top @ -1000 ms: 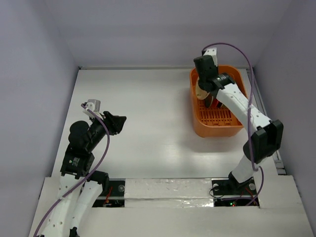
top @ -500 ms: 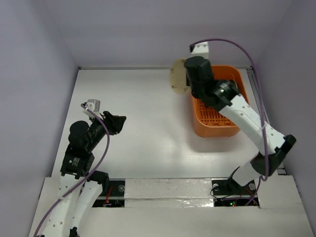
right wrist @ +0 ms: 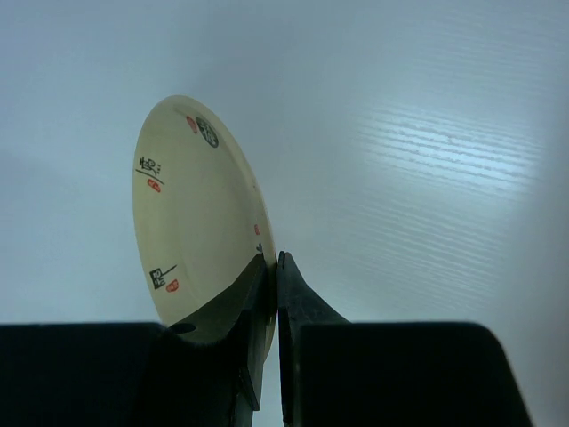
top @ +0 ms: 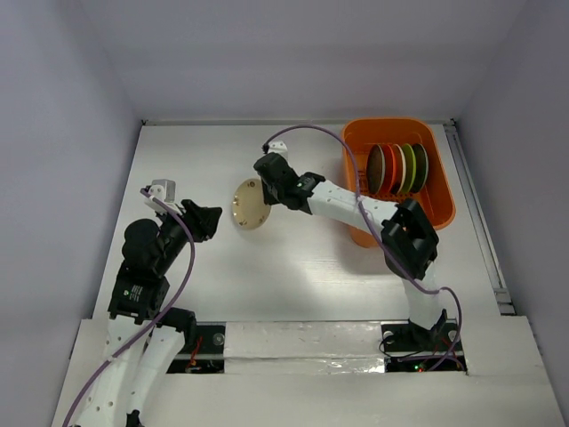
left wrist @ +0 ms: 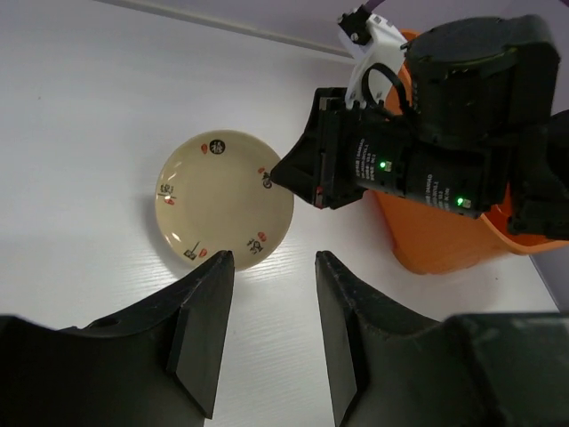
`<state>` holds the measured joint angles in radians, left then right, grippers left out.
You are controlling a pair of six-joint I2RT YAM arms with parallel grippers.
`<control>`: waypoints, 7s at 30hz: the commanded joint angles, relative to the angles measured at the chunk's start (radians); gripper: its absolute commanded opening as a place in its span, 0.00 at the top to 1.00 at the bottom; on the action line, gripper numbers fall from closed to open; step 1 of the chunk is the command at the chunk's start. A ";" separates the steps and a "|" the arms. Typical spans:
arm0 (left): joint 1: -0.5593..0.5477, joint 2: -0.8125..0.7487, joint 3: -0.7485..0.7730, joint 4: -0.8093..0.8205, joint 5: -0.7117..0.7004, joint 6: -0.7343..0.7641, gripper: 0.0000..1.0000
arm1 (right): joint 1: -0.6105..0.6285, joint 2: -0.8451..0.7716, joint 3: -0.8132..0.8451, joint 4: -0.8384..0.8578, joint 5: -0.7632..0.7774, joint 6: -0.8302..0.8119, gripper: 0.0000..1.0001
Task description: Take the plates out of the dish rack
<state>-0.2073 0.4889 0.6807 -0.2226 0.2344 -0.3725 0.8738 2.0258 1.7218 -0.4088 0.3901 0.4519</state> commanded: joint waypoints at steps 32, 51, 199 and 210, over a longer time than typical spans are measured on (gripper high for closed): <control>0.023 0.025 -0.004 0.042 0.017 -0.005 0.28 | -0.056 -0.366 -0.307 0.159 0.084 0.028 0.83; 0.023 0.010 -0.009 0.048 0.026 -0.005 0.36 | -0.481 -0.408 -0.271 -0.131 0.286 -0.200 0.66; 0.042 0.008 -0.013 0.057 0.043 -0.005 0.36 | -0.601 -0.289 -0.240 -0.110 0.263 -0.232 0.67; 0.042 0.010 -0.013 0.057 0.045 -0.005 0.36 | -0.582 -0.308 -0.243 -0.093 0.312 -0.274 0.93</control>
<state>-0.1680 0.4999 0.6781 -0.2138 0.2661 -0.3786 0.2760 1.7432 1.4338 -0.5251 0.6746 0.1898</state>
